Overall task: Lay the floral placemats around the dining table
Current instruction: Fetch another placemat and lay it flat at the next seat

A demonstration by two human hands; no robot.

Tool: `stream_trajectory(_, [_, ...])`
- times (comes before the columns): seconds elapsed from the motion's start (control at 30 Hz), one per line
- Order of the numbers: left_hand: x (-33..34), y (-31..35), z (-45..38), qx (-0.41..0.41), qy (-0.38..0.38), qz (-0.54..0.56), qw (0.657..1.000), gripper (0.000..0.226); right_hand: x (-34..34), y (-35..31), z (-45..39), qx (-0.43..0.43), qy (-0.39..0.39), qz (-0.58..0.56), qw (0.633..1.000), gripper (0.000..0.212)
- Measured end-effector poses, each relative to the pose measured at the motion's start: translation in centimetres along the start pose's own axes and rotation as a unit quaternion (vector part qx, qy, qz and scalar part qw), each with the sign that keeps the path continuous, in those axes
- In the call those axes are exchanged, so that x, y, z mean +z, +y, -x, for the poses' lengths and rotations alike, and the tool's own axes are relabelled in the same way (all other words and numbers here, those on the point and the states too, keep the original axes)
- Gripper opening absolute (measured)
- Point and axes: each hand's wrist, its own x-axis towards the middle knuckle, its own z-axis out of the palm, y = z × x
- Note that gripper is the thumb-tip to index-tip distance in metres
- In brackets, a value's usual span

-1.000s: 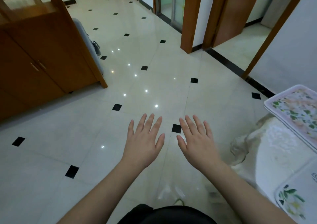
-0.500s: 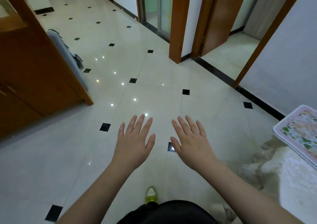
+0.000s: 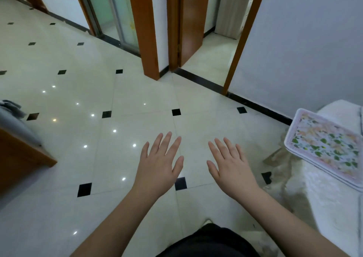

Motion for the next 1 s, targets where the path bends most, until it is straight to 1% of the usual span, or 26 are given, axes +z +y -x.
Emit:
stream_trajectory(0.2, [0.2,2.6,-8.0,0.065,-0.031,-0.010,0.997,0.077,1.3,4.5,-3.3,0.071,-0.020,-0.010,0.997,0.060])
stream_trajectory(0.33, [1.0,4.0,-13.4,0.086,-0.048,-0.036,0.994,0.076,2.6,7.6,-6.9,0.098,-0.030,-0.021,0.995,0.061])
stream_trajectory(0.47, [1.1,5.5,-18.9,0.095,-0.067,-0.046,0.992,0.075,3.3,11.0,-11.4,0.114,-0.051,-0.052,0.991,0.067])
stream_trajectory(0.67, [0.7,8.6,-26.7,0.111,-0.074,-0.069,0.989,0.075,2.9,15.8,-17.7,0.122,-0.030,-0.075,0.989,0.067])
stream_trajectory(0.8, [0.9,10.2,-30.8,0.126,-0.070,-0.075,0.987,0.075,2.8,18.2,-20.7,0.123,-0.027,-0.105,0.986,0.076])
stream_trajectory(0.9, [1.6,10.6,-33.4,0.132,-0.081,-0.081,0.985,0.076,2.7,19.5,-22.1,0.139,-0.008,-0.114,0.984,0.073])
stream_trajectory(1.0, [2.3,11.0,-36.3,0.151,-0.087,-0.083,0.981,0.076,2.9,21.0,-23.1,0.160,-0.018,-0.109,0.981,0.071])
